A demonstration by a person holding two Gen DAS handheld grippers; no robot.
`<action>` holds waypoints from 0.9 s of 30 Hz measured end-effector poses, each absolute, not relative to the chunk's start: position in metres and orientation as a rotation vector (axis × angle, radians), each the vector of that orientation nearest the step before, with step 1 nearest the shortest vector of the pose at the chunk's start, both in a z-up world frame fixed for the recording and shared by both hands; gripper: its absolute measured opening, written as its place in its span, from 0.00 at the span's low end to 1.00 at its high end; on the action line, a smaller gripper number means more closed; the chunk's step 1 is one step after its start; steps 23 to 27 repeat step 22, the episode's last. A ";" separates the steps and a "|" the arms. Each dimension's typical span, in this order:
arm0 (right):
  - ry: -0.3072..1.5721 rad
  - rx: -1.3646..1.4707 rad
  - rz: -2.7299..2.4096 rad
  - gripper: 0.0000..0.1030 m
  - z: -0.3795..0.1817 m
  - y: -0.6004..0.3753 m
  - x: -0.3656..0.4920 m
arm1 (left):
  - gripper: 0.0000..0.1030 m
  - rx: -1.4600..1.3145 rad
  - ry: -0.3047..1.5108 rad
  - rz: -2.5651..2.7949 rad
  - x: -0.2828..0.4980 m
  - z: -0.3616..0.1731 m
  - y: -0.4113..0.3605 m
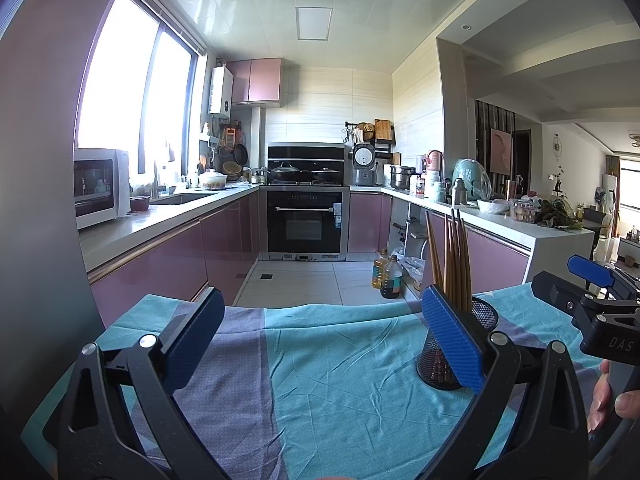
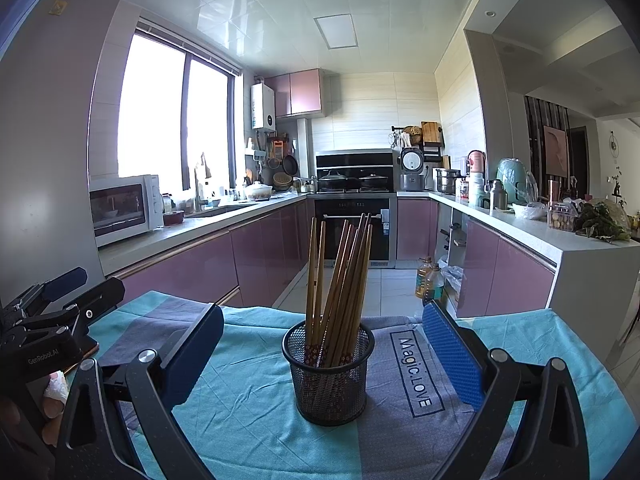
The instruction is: Organize utensils
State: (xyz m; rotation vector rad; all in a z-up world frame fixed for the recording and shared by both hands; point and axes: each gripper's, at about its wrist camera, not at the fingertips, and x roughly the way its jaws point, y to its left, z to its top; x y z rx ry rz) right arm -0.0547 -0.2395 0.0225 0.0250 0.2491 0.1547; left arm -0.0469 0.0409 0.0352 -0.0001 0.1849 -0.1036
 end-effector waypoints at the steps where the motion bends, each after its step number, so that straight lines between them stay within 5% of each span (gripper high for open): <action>1: 0.250 0.024 0.154 0.94 0.022 -0.239 -0.055 | 0.95 -0.001 0.185 -0.104 -0.047 0.035 0.041; 16: 0.275 0.024 0.149 0.94 0.016 -0.247 -0.051 | 0.95 0.000 0.208 -0.104 -0.046 0.026 0.040; 27: 0.471 -0.009 0.017 0.94 -0.015 -0.287 -0.017 | 0.95 0.005 0.334 -0.086 -0.027 0.012 0.047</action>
